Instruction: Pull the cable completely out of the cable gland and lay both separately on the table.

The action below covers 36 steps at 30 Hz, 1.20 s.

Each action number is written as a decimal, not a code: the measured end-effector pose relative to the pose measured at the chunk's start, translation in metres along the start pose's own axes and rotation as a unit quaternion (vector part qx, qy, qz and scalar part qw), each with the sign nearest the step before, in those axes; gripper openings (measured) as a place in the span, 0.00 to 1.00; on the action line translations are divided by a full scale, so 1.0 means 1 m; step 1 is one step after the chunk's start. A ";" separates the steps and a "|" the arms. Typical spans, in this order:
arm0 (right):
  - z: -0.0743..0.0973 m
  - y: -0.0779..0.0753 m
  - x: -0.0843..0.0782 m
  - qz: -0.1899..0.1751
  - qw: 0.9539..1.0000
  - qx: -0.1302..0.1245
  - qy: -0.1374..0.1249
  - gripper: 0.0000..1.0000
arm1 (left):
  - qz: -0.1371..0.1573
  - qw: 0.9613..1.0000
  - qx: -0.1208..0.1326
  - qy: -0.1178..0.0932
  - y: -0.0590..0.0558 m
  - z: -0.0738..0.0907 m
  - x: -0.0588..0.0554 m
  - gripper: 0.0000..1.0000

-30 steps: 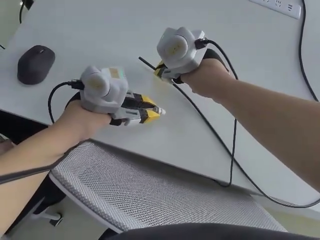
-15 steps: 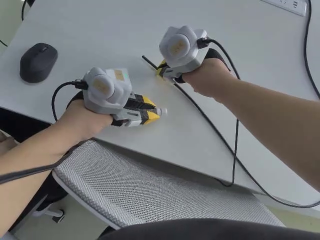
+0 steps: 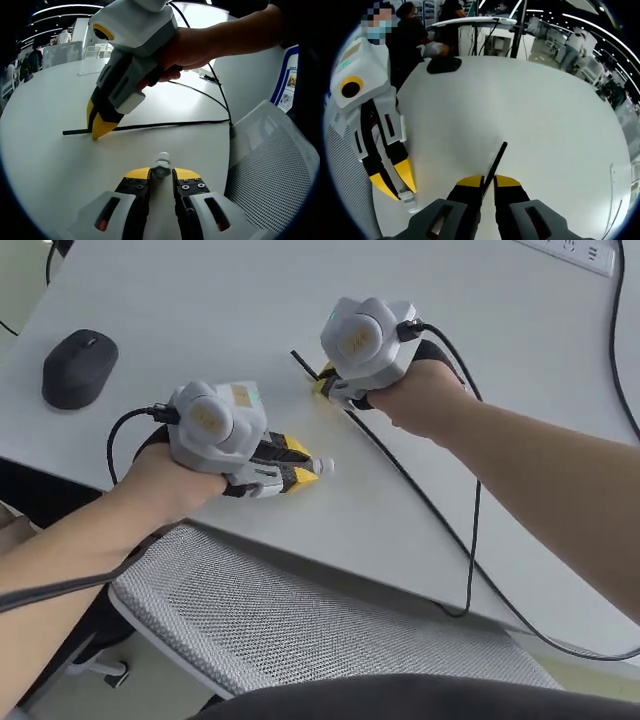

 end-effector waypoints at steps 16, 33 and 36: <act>0.010 -0.001 0.000 0.009 1.000 -0.016 0.000 0.18 | 0.014 1.000 0.006 -0.006 -0.003 0.003 0.005 0.23; 0.081 0.004 0.020 -0.006 0.997 -0.055 -0.048 0.36 | 0.026 1.000 0.009 -0.012 -0.017 0.014 0.014 0.35; 0.095 0.009 0.028 -0.024 0.995 -0.065 -0.069 0.39 | 0.031 0.999 0.010 -0.020 -0.020 0.017 0.020 0.37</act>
Point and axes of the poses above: the centre of the closed fingertips' face, and the gripper's own axes: z roughly backward along the fingers, y roughly to its left, x roughly out of its top, the point moved 1 cm from there along z, roughly backward along the fingers, and after that the axes turned 14 degrees about -y, right-handed, at the moved point
